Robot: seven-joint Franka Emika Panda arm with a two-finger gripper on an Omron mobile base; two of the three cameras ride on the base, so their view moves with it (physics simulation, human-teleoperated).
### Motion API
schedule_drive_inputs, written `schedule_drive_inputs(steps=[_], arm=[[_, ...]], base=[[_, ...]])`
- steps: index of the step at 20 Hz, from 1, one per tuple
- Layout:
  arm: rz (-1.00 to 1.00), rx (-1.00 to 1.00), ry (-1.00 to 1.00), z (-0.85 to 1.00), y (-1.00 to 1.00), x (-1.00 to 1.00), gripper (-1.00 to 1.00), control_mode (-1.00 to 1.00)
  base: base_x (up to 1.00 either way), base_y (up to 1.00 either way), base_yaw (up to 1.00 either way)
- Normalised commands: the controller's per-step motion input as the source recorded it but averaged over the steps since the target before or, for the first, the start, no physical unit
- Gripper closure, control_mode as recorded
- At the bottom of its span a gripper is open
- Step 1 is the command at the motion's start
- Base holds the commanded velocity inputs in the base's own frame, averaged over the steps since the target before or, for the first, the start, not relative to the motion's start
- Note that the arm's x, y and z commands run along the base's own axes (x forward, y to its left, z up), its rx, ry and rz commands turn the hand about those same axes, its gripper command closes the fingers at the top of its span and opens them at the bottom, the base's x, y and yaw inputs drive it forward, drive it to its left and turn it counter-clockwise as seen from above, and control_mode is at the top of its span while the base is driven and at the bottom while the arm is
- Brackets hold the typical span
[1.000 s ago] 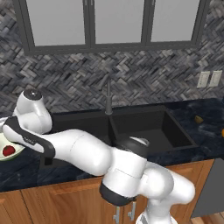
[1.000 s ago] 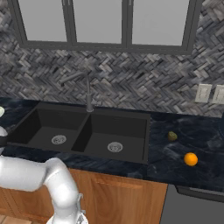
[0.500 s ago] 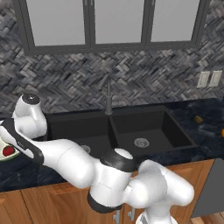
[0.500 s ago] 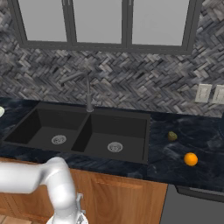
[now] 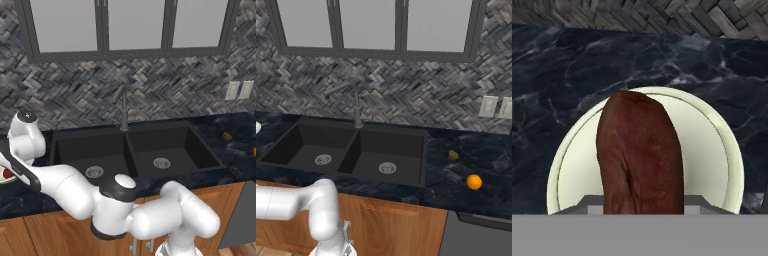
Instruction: There is a mixed pile of frozen fruits and vegetables on the counter. Locate all the frozen vegetables and place the items in a bowl on the counter. Take all the frozen fruits and defrost them in a running sink.
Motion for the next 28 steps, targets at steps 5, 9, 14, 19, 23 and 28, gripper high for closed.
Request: schedule_drive_inputs(steps=[5, 9, 14, 19, 23, 28], arm=[[0.0, -0.03, 0.0, -0.15, 0.19, 0.16, 1.0, -1.0], [0.0, -0.04, 0.0, -0.21, 0.27, 0.16, 1.0, -1.0], [0.0, -0.04, 0.0, -0.21, 0.22, 0.15, 1.0, -1.0], [0.0, -0.03, 0.0, -0.11, 0.1, 0.07, 1.0, -1.0], [0.0, -0.01, 0.0, -0.05, 0.03, 0.01, -1.0, -1.0], [0.0, 0.0, 0.0, 0.0, 0.0, 0.0, -1.0, -1.0]], base=[[0.0, 0.0, 0.0], [0.0, 0.0, 0.0], [0.0, 0.0, 0.0], [0.0, 0.0, 0.0], [0.0, 0.0, 0.0], [0.0, 0.0, 0.0]])
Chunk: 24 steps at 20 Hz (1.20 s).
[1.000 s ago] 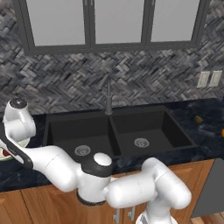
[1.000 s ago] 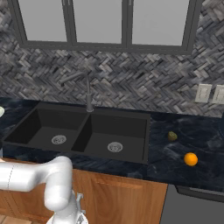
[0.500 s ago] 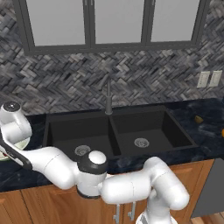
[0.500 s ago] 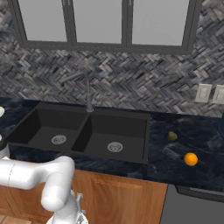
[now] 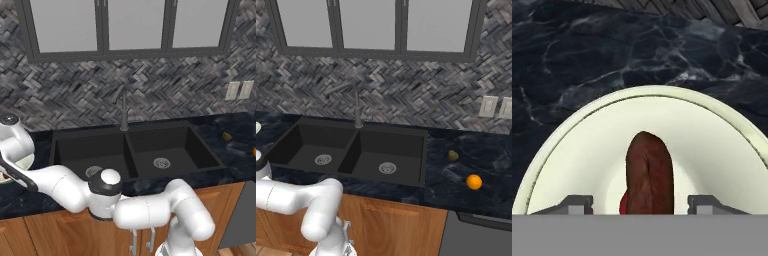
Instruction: There is a mixed pile of frozen fruits and vegetables on the counter. Locate all the frozen vegetables and place the items in a bowl on the counter. Take all the frozen fruits and defrost them in a running sink.
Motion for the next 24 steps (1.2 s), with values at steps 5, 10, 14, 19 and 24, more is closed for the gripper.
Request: schedule_drive_inputs(steps=[5, 10, 14, 19, 24], arm=[[0.0, 0.0, -0.02, 0.02, -0.04, 0.0, -1.0, -1.0], [0.0, 0.0, -0.16, 0.4, -0.2, -0.25, -1.0, -1.0], [0.0, 0.0, -0.19, 0.34, -0.4, -0.35, -1.0, -1.0], [0.0, 0.02, -0.15, 0.19, -0.66, -0.25, -1.0, -1.0], [0.0, 0.06, -0.15, 0.14, -0.84, -0.28, -1.0, -1.0]], base=[[0.0, 0.0, 0.0], [0.0, 0.0, 0.0], [0.0, 0.0, 0.0], [0.0, 0.0, 0.0], [0.0, 0.0, 0.0]])
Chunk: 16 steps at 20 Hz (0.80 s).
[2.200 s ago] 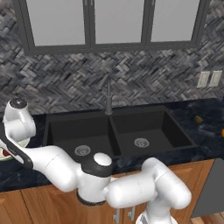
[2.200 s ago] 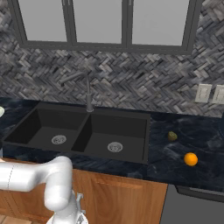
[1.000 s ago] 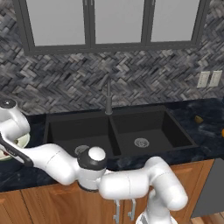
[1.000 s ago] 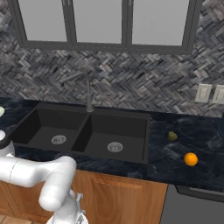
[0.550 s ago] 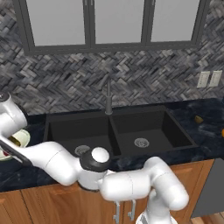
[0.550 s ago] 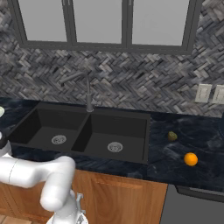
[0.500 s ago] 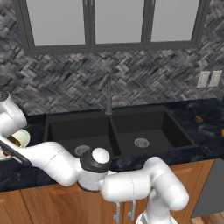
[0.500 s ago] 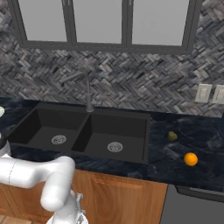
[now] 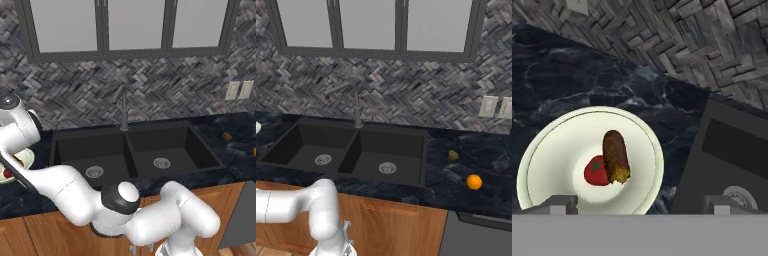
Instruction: There is a mixed pile of frozen fruits and vegetables on the counter. Locate all the frozen vegetables and place the items in a bowl on the counter. Take all the frozen fruits and defrost them in a running sink.
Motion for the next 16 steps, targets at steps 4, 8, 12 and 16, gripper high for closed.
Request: schedule_drive_inputs(steps=[4, 8, 12, 16], arm=[[0.0, 0.1, -0.16, 0.09, -0.94, -0.36, -1.0, -1.0], [0.0, 0.1, -0.15, 0.12, -0.92, -0.37, -1.0, -1.0], [0.0, 0.08, -0.09, 0.41, -0.75, -0.39, -1.0, -1.0], [0.0, 0.08, -0.03, 0.4, -0.75, -0.48, -1.0, -1.0]], base=[[0.0, 0.0, 0.0], [0.0, 0.0, 0.0], [0.0, 0.0, 0.0], [0.0, 0.0, 0.0]])
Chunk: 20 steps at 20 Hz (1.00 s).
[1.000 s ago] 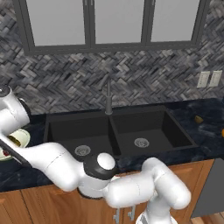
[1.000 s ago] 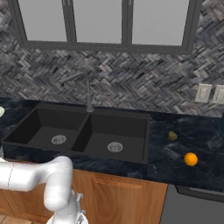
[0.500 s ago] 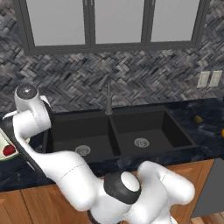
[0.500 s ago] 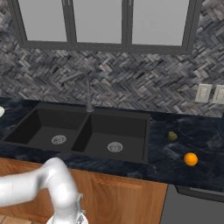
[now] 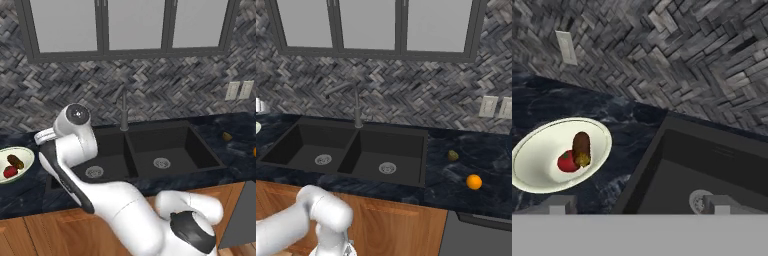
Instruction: There is a mixed pile of frozen fruits and vegetables on the counter. Locate all the frozen vegetables and place the items in a bowl on the counter. Take all the frozen fruits and defrost them in a running sink.
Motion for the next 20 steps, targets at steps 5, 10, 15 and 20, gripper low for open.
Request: schedule_drive_inputs(steps=[5, 10, 15, 20], arm=[[-0.04, 0.08, 0.0, 0.35, -0.82, -0.53, -1.0, -1.0], [-0.13, 0.05, 0.02, 0.33, -0.64, -0.55, -1.0, -1.0], [-0.19, 0.01, 0.06, 0.34, -0.55, -0.57, -1.0, -1.0], [-0.19, 0.02, 0.1, 0.37, -0.68, -0.39, -1.0, -1.0]], base=[[0.0, 0.0, 0.0], [0.0, 0.0, 0.0], [0.0, 0.0, 0.0], [0.0, 0.0, 0.0]])
